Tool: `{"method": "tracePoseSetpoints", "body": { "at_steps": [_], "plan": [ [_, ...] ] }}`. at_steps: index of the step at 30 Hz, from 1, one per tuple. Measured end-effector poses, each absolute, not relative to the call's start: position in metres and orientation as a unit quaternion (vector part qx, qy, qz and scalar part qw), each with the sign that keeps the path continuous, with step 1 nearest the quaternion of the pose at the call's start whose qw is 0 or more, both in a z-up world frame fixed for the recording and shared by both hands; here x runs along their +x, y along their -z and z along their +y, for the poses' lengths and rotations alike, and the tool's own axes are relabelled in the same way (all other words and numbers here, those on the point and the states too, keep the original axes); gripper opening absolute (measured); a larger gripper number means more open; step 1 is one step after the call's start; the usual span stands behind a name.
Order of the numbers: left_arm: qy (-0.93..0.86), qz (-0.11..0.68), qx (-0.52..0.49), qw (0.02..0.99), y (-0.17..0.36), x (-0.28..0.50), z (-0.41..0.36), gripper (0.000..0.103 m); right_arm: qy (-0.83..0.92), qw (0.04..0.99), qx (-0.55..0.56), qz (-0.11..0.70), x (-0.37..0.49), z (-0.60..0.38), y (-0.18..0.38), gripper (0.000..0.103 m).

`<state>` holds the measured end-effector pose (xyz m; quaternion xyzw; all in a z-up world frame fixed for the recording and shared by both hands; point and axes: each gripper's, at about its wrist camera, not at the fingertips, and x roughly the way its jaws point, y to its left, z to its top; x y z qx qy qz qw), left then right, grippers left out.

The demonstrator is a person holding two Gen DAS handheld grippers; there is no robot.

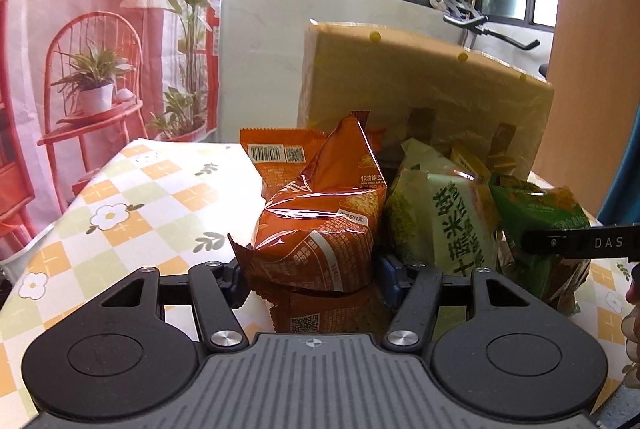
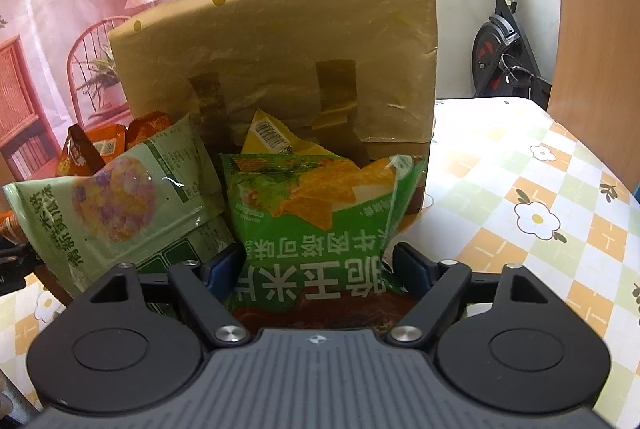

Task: Organize snacks
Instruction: 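Close the left gripper on the orange bag while the right gripper closes on the green bag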

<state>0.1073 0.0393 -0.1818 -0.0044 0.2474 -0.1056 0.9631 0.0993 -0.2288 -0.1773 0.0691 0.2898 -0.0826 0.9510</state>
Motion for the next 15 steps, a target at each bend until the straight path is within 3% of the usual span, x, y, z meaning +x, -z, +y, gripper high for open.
{"method": "tracePoseSetpoints", "body": {
  "at_steps": [15],
  "plan": [
    [0.062,0.213,-0.037,0.974,0.153,0.085,0.057,0.063,0.079,0.962,0.100,0.243,0.073,-0.231,0.152,0.067]
  ]
}}
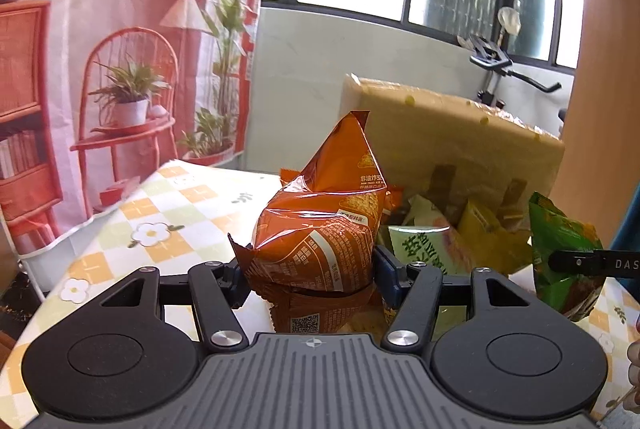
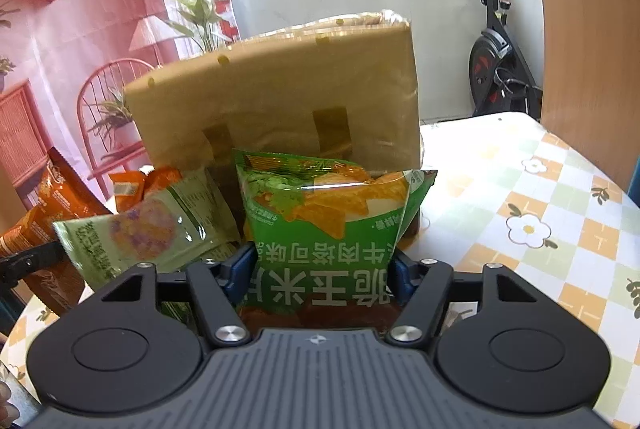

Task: Organize snacks
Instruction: 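Close the left gripper on the orange bag while the right gripper closes on the green bag, then carry both bags over the floor box and open both grippers to drop them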

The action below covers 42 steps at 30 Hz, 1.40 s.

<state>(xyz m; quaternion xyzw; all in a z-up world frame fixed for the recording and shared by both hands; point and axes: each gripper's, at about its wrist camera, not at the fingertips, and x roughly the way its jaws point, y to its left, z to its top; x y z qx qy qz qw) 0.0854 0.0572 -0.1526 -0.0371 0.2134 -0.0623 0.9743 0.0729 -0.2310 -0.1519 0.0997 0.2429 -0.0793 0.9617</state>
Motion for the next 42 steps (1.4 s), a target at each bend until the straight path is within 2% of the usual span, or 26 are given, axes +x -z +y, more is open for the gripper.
{"method": "tracePoseSetpoints", "body": {
  "at_steps": [13,23,33,37,42],
  "plan": [
    [0.054,0.165,-0.036,0.984,0.100,0.078,0.059,0.063,0.066,0.972,0.090,0.205,0.069,-0.229,0.120,0.067],
    [0.097,0.118,0.002,0.988,0.052,0.096,0.028,0.063,0.051,0.984,0.074,0.151,0.078,-0.238,0.070,0.067],
    [0.169,0.113,-0.024,0.979,0.032,0.163,-0.008,0.064,0.044,0.994,0.055,0.087,0.113,-0.259,0.024,0.067],
    [0.163,0.101,-0.003,0.981,0.028,0.194,-0.030,0.064,0.040,0.997,0.038,0.045,0.141,-0.262,0.016,0.067],
    [0.176,0.135,-0.016,0.975,0.029,0.243,-0.047,0.064,0.056,0.997,0.019,0.045,0.193,-0.267,0.020,0.067]
  ]
}}
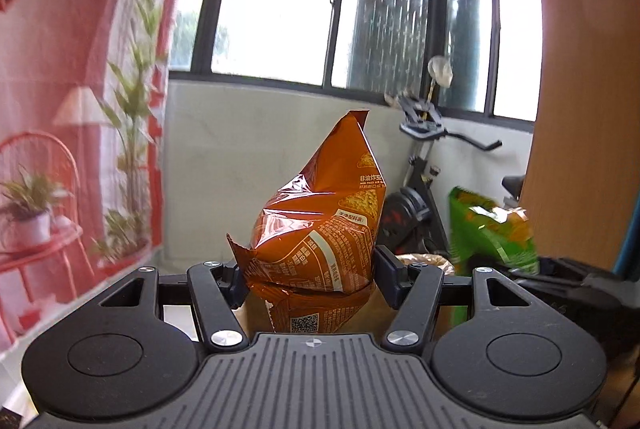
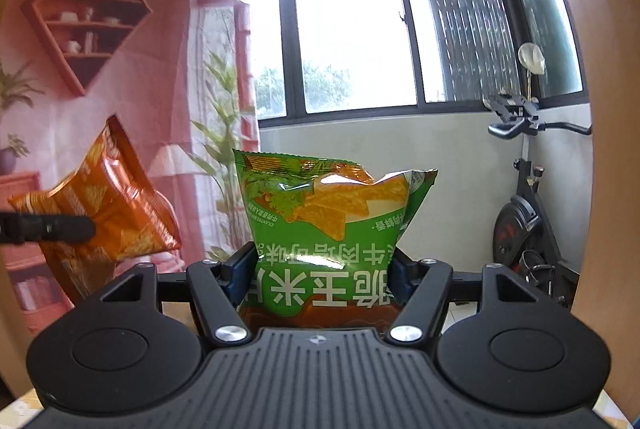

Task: Organize snacks
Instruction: 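Carry both bags over the floor box and open both grippers to drop them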

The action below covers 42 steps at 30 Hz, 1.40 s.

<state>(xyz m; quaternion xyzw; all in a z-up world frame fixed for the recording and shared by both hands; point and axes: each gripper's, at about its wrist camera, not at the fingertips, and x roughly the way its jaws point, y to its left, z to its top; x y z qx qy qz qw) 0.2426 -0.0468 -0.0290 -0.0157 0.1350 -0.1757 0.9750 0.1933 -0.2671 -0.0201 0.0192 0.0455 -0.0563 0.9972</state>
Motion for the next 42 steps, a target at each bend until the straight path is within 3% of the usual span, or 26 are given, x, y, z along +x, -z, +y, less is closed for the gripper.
{"method": "tracePoseSetpoints", "body": {
  "at_steps": [6,14,20,26,42],
  "plan": [
    [0.177,0.188,-0.001,0.966,0.051,0.281,-0.063,0.064,0.066,0.993,0.021,0.096,0.245,-0.277,0.041,0.067],
    [0.177,0.214,0.015,0.961,0.074,0.296,-0.069,0.064,0.053,0.992,-0.014,0.115,0.263,-0.268,0.058,0.067],
    [0.168,0.235,0.031,0.957,0.078,0.303,-0.064,0.065,0.046,0.988,0.021,0.146,0.269,-0.278,0.069,0.068],
    [0.168,0.252,0.032,0.952,0.077,0.302,-0.060,0.072,0.055,0.983,0.055,0.164,0.259,-0.290,0.067,0.069],
    [0.144,0.222,0.031,0.964,0.043,0.249,-0.032,0.074,0.064,0.983,0.058,0.162,0.204,-0.271,0.056,0.070]
  ]
}}
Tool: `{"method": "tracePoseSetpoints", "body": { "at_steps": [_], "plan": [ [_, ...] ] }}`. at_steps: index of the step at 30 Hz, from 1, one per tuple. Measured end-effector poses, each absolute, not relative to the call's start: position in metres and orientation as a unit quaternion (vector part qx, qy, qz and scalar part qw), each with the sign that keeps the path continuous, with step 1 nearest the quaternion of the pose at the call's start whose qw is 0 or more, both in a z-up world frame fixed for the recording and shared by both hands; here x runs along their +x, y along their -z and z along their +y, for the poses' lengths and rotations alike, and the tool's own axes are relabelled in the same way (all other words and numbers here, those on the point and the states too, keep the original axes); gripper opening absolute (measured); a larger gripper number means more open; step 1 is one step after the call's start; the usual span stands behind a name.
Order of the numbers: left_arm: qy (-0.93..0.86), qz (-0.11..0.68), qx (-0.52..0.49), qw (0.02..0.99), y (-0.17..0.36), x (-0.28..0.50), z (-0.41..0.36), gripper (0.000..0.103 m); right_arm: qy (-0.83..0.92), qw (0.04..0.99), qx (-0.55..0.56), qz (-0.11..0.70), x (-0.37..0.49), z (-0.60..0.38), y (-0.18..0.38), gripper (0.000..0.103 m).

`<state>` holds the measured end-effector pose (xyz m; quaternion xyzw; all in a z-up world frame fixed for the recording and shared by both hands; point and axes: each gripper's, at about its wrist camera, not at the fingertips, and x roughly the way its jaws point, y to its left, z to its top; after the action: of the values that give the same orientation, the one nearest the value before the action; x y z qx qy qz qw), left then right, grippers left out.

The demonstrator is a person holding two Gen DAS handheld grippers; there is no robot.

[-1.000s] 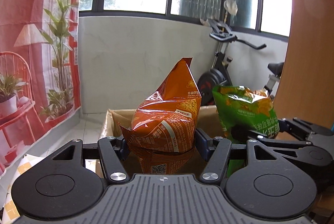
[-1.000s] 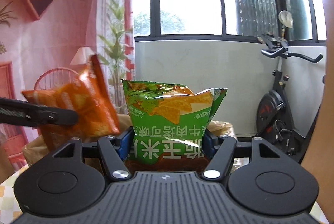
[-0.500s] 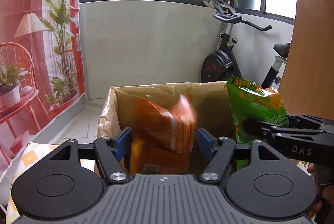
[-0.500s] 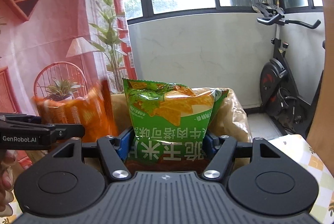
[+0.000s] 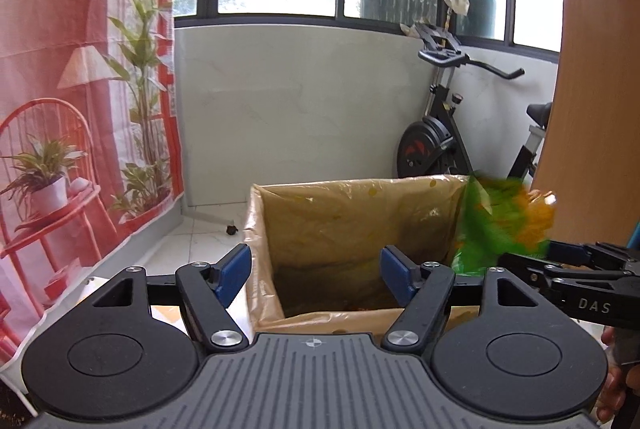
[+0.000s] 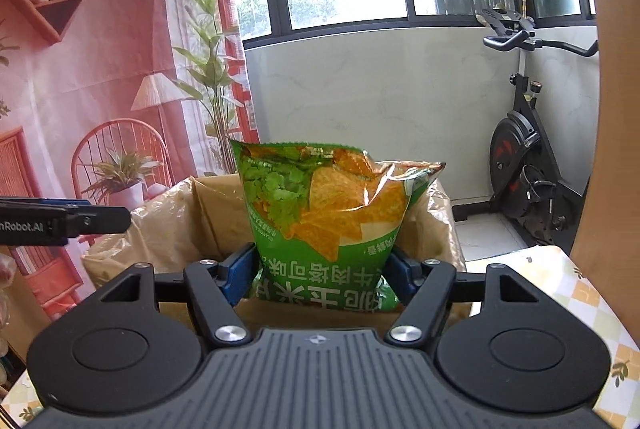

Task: Organize snacks
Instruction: 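Carry both bags over the floor box and open both grippers to drop them, then return the left tool to the table and grasp the light green rice-cracker bag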

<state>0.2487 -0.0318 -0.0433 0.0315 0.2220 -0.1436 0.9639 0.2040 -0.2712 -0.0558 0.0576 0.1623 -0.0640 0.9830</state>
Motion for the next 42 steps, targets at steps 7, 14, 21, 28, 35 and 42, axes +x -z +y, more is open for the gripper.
{"method": "tracePoseSetpoints", "body": {
  "at_steps": [7,14,21,28,35,42],
  "plan": [
    [0.128,0.207,0.033,0.969,0.027,0.221,-0.013,0.074,0.065,0.986,0.052,0.147,0.173,-0.257,0.049,0.070],
    [0.121,0.198,0.032,0.972,0.018,0.195,0.010,0.074,0.056,0.987,0.053,0.138,0.144,-0.238,0.052,0.070],
    [0.121,0.209,0.021,0.970,0.035,0.169,0.037,0.075,0.045,0.986,0.065,0.144,0.122,-0.217,0.068,0.070],
    [0.122,0.231,0.006,0.965,0.077,0.142,0.053,0.075,0.037,0.984,0.067,0.162,0.110,-0.194,0.099,0.070],
    [0.139,0.253,-0.025,0.957,0.117,0.124,0.048,0.075,0.047,0.974,0.091,0.200,0.107,-0.193,0.134,0.070],
    [0.139,0.280,-0.049,0.949,0.144,0.118,0.031,0.075,0.035,0.966,0.092,0.239,0.111,-0.187,0.160,0.070]
  ]
}}
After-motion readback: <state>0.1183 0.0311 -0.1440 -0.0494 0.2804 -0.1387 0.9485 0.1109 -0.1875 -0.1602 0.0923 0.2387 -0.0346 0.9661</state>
